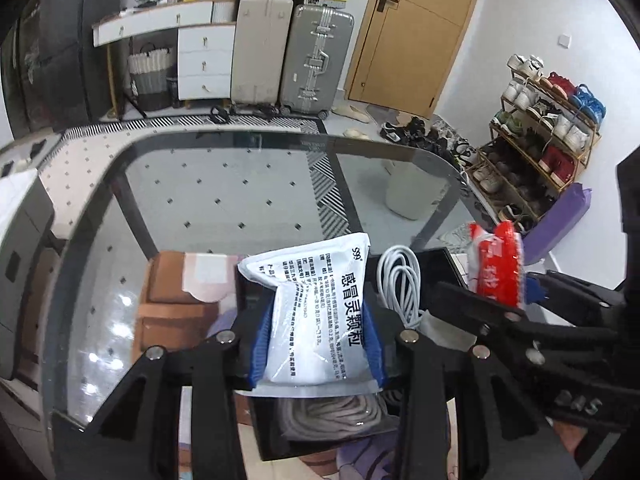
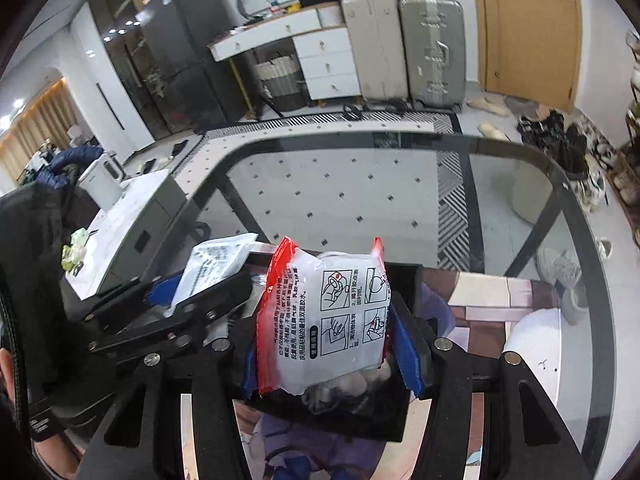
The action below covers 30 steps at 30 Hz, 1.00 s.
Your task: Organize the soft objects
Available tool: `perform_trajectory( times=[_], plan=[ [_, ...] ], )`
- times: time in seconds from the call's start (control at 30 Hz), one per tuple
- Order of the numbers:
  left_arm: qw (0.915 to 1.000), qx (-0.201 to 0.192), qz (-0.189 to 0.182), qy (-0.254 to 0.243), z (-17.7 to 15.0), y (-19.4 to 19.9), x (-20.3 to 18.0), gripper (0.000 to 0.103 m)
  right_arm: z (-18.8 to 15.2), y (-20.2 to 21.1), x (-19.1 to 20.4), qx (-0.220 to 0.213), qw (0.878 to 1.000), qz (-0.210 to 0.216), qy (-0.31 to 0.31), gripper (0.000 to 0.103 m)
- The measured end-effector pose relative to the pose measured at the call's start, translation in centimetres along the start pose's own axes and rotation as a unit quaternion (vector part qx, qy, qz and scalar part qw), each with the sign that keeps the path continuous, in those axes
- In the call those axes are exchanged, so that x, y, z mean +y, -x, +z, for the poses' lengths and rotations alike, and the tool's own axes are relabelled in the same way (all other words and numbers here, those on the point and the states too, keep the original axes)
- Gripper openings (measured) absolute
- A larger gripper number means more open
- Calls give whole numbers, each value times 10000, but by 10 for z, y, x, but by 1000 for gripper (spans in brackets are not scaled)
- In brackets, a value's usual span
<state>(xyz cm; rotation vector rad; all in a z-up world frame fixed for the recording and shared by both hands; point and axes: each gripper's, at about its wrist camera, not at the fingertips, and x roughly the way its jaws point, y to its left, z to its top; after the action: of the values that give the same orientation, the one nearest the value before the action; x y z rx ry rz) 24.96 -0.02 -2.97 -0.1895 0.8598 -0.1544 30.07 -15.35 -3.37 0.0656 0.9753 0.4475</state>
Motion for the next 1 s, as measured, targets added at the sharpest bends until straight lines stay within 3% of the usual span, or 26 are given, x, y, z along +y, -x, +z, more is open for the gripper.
perform_trajectory(
  times=[0.1, 0.2, 0.23, 0.3, 0.5, 0.67, 0.9, 1.0],
  plan=[
    [10000, 11, 34, 18, -2, -1, -1, 42, 2, -2, -4, 8, 9999, 103, -137, 55],
    [9998, -13, 166, 117, -4, 4, 2, 58, 3, 0, -5, 8, 9999, 75, -155, 59],
    [9997, -43, 185, 142, -5, 6, 3, 62, 3, 1, -5, 29, 9998, 78, -159, 65],
    [9998, -78, 146, 104, -6, 9, 5, 64, 2, 1, -6, 69, 9997, 117, -178, 71],
    [9996, -136, 202, -150, -7, 16, 1, 73, -2, 12, -8, 22, 9997, 115, -193, 71],
    [9992, -218, 215, -244, -8, 28, 1, 73, -6, 34, -1, -216, 9997, -102, -14, 71],
    [9946, -938, 304, -327, -28, 84, -2, 76, -36, 88, 19, -772, 9963, -222, 310, 71],
    [9906, -1253, 326, -438, -38, 115, -3, 79, -59, 116, 28, -1073, 9932, -248, 370, 80]
  ],
)
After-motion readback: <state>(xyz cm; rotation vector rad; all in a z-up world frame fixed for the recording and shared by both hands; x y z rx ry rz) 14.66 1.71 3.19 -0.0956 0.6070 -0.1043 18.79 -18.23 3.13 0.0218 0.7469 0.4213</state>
